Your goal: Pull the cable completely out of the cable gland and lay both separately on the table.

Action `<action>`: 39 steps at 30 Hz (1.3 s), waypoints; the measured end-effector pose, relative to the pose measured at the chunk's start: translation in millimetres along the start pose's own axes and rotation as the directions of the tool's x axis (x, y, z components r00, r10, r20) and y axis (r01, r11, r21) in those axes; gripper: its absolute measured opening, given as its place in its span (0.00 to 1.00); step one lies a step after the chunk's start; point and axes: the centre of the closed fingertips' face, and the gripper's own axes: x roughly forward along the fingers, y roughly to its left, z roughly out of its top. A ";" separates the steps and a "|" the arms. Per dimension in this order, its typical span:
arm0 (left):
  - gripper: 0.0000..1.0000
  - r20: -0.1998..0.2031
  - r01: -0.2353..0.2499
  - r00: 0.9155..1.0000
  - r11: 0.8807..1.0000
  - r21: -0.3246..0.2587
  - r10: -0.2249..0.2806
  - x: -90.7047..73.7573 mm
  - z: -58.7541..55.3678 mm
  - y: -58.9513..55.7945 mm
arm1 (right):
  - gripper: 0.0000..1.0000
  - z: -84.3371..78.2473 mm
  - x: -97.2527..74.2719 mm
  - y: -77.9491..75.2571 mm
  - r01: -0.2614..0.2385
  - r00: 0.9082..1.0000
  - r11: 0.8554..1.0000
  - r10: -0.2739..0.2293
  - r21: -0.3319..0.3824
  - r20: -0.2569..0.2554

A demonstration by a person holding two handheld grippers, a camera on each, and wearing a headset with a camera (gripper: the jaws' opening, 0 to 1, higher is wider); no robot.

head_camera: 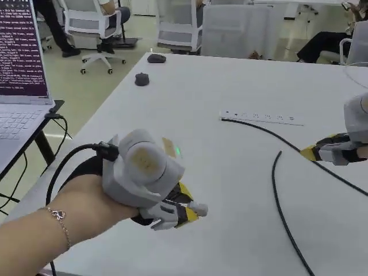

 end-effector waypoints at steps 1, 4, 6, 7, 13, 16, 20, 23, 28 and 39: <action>0.16 -0.005 0.008 1.000 1.000 0.010 -0.008 5.1 -0.9 0.5 | 0.23 0.2 -10.2 6.7 -0.010 1.000 1.000 0.010 -0.005 0.010; 0.16 -0.002 0.085 0.996 0.995 -0.043 -0.085 28.3 -6.2 -4.2 | 0.23 2.6 -49.6 29.2 -0.026 0.996 1.000 0.025 0.001 0.080; 0.16 -0.006 0.114 0.993 0.989 -0.096 -0.115 43.4 -12.7 -4.8 | 0.23 -1.3 -71.4 41.6 -0.034 0.994 0.999 0.032 0.016 0.104; 0.16 -0.023 0.118 0.992 0.989 -0.094 -0.121 49.8 -17.8 -3.4 | 0.22 -3.3 -79.7 45.1 -0.029 0.993 0.999 0.026 0.021 0.113; 0.16 -0.065 0.144 0.984 0.957 -0.250 -0.165 85.5 -44.4 4.8 | 0.23 -35.3 -124.7 54.1 0.024 0.992 0.998 -0.031 0.058 0.120; 0.17 -0.099 0.141 0.980 0.952 -0.272 -0.173 94.2 -55.4 6.2 | 0.23 -56.2 -140.2 57.2 0.036 0.994 0.994 -0.046 0.101 0.099; 0.19 -0.134 0.141 0.973 0.947 -0.290 -0.186 97.6 -69.3 7.0 | 0.23 -79.9 -151.7 51.6 0.087 0.991 0.982 -0.103 0.169 0.090; 0.31 -0.121 0.142 0.975 0.939 -0.314 -0.188 94.0 -69.7 5.0 | 0.23 -105.1 -148.8 52.8 0.101 0.994 0.966 -0.108 0.239 0.017; 0.39 -0.119 0.140 0.975 0.934 -0.330 -0.188 62.7 -70.1 4.7 | 0.25 -96.1 -138.6 69.6 0.059 0.997 0.970 -0.068 0.234 0.030; 0.49 0.005 0.088 0.996 0.920 -0.382 -0.093 -34.1 -47.7 -4.4 | 0.30 -93.3 -95.2 135.6 -0.147 0.988 0.952 0.152 0.269 0.005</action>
